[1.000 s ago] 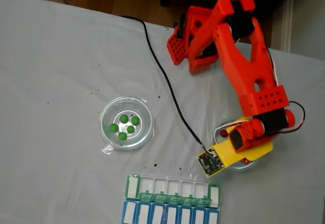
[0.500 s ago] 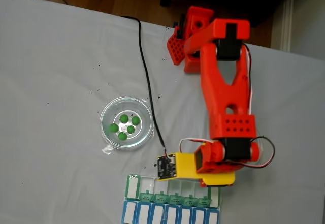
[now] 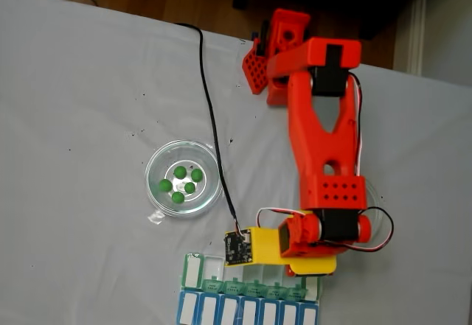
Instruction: Sort medicines into box.
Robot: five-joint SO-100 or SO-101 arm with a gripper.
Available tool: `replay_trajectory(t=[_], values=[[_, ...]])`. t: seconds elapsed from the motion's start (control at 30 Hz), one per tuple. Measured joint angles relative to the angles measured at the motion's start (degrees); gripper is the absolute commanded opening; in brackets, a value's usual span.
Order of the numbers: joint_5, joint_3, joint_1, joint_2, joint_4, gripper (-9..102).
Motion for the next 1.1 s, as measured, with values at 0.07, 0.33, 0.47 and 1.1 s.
replay_trajectory(t=[0.07, 0.33, 0.47, 1.1], values=[[-0.09, 0.0, -0.26, -1.67, 0.0, 1], [-0.44, -1.32, -0.35, -3.69, -2.9, 1], [0.62, -0.53, -0.35, -3.69, -5.8, 1], [2.81, 11.69, -1.76, 2.72, -19.78, 1]])
